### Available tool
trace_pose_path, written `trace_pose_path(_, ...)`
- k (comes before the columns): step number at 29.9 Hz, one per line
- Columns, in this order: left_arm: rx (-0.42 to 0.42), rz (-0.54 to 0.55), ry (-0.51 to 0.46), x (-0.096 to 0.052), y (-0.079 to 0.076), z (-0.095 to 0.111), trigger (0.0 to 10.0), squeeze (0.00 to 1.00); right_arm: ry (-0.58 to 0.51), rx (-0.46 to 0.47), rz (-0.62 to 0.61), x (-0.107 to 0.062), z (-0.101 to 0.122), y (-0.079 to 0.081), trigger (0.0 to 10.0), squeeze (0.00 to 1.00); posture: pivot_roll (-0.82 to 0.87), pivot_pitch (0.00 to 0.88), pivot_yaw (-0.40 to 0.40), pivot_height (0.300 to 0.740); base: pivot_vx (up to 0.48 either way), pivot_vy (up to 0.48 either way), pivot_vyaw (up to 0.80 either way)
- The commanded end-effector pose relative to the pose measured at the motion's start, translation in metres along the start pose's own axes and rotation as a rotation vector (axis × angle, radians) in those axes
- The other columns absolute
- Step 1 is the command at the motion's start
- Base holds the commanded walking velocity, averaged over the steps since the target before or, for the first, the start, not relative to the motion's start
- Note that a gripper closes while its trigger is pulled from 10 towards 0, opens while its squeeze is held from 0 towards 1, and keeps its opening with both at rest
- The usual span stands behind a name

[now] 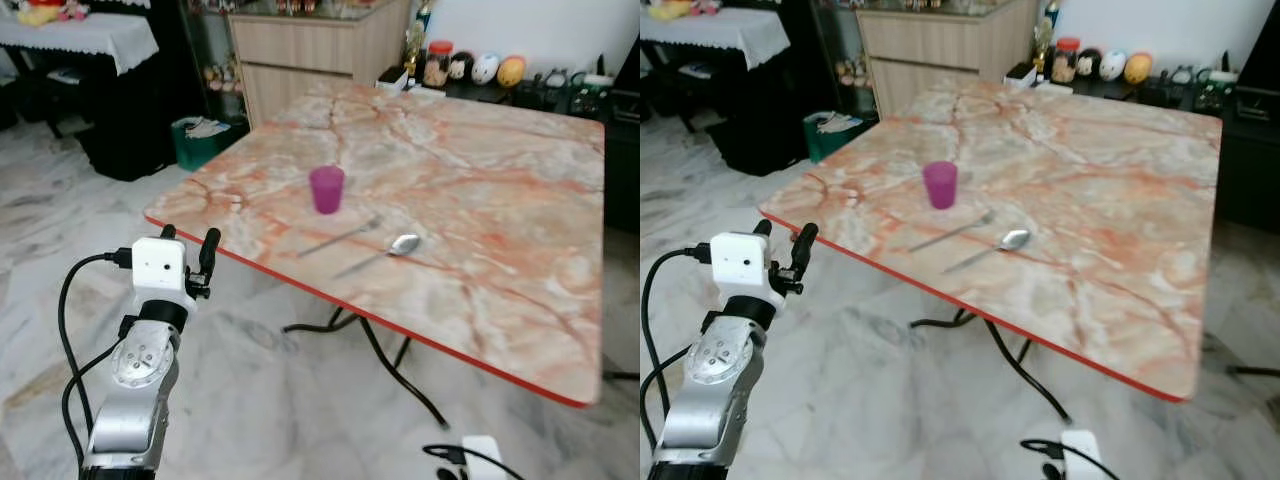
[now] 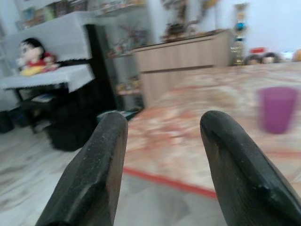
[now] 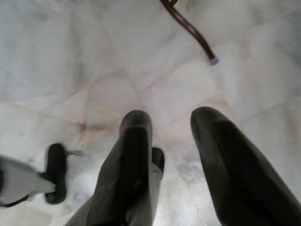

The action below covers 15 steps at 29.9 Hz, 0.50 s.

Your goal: Setting the table

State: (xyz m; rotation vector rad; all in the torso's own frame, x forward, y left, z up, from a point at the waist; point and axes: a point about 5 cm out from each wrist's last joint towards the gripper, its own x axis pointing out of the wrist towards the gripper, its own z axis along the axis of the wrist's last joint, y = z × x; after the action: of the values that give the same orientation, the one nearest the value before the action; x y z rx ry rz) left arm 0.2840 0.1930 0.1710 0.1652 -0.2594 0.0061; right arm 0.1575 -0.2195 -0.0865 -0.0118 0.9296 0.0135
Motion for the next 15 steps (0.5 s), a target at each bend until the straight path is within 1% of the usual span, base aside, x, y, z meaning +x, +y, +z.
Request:
trace_pose_path(1, 0.015, 0.027, 0.003, -0.002, 0.010, 0.000, 10.0, 0.00, -0.009, 0.003, 0.013, 0.002, 0.003, 0.007, 10.0, 0.00, 0.00, 0.000, 0.034, 0.740, 0.000, 0.446, 0.00)
trace_pose_path(12, 0.035, 0.038, 0.052, -0.007, 0.017, -0.012, 10.0, 0.00, -0.015, 0.022, -0.007, 0.002, 0.004, 0.006, 10.0, 0.00, 0.00, 0.000, 0.035, 0.740, 0.000, 0.447, 0.00)
trace_pose_path(15, 0.036, 0.030, 0.064, -0.008, 0.016, -0.015, 10.0, 0.00, -0.011, 0.028, -0.010, 0.002, 0.004, 0.006, 10.0, 0.00, 0.00, 0.000, 0.035, 0.740, 0.000, 0.447, -0.76)
